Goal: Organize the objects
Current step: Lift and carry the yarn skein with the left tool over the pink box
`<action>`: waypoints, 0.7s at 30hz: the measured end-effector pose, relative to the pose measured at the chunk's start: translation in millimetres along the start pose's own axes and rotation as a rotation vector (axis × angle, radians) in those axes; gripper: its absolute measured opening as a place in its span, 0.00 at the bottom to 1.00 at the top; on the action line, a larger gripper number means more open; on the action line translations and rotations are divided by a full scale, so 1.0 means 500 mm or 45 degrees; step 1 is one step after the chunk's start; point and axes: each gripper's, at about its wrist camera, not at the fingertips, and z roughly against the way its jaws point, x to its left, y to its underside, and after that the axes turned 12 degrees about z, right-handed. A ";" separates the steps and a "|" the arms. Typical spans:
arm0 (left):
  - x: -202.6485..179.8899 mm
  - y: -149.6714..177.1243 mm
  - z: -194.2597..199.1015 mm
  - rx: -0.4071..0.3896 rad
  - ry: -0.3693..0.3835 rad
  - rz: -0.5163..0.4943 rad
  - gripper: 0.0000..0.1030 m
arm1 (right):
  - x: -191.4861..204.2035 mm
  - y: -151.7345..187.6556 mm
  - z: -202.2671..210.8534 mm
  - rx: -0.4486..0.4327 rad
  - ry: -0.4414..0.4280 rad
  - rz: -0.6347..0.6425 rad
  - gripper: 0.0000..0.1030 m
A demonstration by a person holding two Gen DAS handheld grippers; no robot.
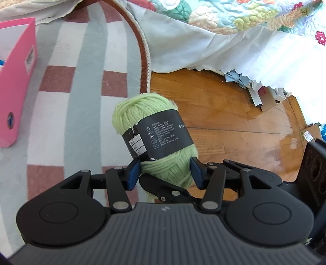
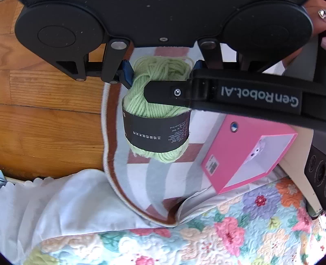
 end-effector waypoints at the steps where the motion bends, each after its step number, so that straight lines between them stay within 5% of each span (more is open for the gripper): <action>1: 0.002 0.002 0.010 0.002 -0.005 0.002 0.49 | 0.010 -0.002 0.004 0.007 -0.004 0.006 0.59; 21: 0.036 0.033 0.195 -0.045 -0.053 0.056 0.49 | 0.169 -0.040 0.081 0.076 -0.032 0.046 0.59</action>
